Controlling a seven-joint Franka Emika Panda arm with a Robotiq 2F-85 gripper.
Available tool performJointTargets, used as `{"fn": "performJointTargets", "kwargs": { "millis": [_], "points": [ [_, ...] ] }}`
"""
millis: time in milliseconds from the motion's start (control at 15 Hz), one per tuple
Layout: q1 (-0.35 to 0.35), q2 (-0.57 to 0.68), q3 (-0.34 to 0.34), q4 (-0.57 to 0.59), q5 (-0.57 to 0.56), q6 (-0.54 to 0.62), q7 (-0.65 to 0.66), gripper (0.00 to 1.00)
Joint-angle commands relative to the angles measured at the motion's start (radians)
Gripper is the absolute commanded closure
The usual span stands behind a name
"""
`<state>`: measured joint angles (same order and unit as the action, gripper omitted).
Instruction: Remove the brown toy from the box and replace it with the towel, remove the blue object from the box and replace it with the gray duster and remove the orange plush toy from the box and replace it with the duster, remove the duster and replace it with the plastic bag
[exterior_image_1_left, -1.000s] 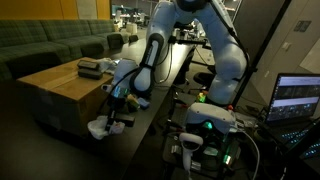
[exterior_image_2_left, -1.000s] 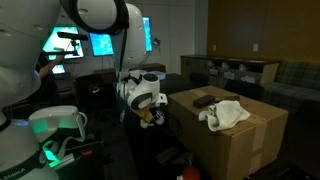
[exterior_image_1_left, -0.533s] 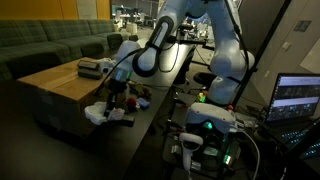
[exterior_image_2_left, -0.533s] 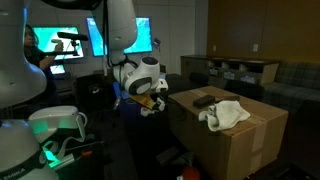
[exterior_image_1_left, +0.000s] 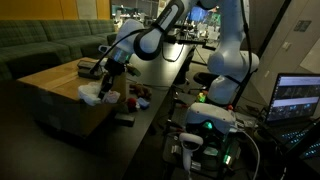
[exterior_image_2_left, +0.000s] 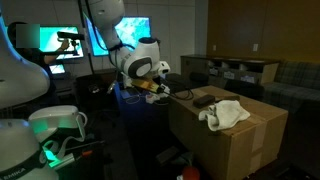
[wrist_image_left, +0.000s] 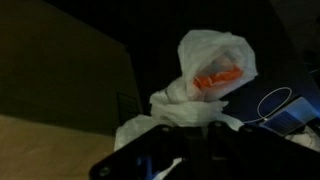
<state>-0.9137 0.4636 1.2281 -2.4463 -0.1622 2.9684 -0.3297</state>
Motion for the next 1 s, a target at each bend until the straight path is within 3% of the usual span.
{"fn": "performJointTargets", "kwargs": {
  "millis": [0,267,400,467,800,867,933],
  "points": [
    [0.001,-0.103,0.013,0.025,-0.001,0.025,0.031,0.98],
    [0.083,-0.164,-0.062,0.095,-0.005,0.013,0.068,0.98],
    [0.168,-0.189,-0.150,0.138,-0.023,0.006,0.102,0.98],
    [0.253,-0.210,-0.231,0.159,0.020,0.006,0.078,0.98],
    [0.617,-0.191,-0.614,0.266,0.002,-0.020,0.100,0.98],
    [0.642,-0.147,-0.654,0.292,-0.127,-0.014,0.201,0.98],
    [0.750,-0.158,-0.757,0.310,-0.035,-0.022,0.131,0.98]
  ]
}}
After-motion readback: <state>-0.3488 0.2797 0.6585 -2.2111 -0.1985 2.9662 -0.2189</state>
